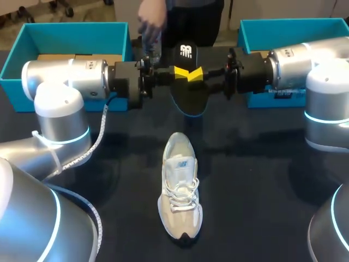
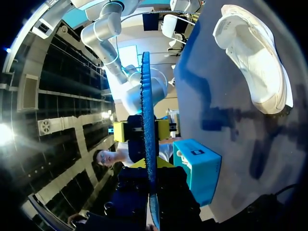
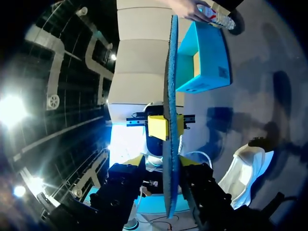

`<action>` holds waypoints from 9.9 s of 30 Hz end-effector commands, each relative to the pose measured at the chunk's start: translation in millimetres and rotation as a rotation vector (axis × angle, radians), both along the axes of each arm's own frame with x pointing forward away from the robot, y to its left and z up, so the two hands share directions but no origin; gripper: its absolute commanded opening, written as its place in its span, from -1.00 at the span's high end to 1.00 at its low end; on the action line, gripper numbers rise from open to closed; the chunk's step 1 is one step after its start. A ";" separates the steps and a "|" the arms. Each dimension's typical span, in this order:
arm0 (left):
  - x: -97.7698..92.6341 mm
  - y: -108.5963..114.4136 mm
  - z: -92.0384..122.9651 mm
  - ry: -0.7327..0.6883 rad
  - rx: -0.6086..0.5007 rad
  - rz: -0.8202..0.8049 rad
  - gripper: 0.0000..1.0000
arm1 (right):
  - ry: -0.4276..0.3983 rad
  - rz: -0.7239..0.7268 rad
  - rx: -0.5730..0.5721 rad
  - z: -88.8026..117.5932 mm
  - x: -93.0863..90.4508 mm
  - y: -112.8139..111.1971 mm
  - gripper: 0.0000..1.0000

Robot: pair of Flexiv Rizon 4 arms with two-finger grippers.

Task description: Take the shoe out of the shoebox, open the shoe tongue, remove and reinsert the insole, then place the shoe into the shoebox

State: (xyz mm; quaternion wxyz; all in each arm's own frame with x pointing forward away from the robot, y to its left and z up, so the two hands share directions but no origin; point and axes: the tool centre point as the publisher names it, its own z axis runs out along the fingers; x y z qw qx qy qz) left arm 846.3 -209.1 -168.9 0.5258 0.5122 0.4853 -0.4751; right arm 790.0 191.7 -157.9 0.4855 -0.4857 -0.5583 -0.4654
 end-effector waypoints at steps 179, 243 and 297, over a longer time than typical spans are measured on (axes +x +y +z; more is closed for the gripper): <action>-62.8 109.0 -104.2 1.002 1.080 0.591 -1.00 | -0.771 -0.103 -0.057 -90.2 -6.6 24.8 1.00; -119.8 102.3 -188.9 1.394 1.102 0.704 -1.00 | -0.918 -0.159 -0.019 -129.8 -30.1 46.1 1.00; -118.8 92.2 -197.2 1.404 1.060 0.771 -1.00 | -0.859 -0.183 0.011 -169.5 -41.1 38.3 1.00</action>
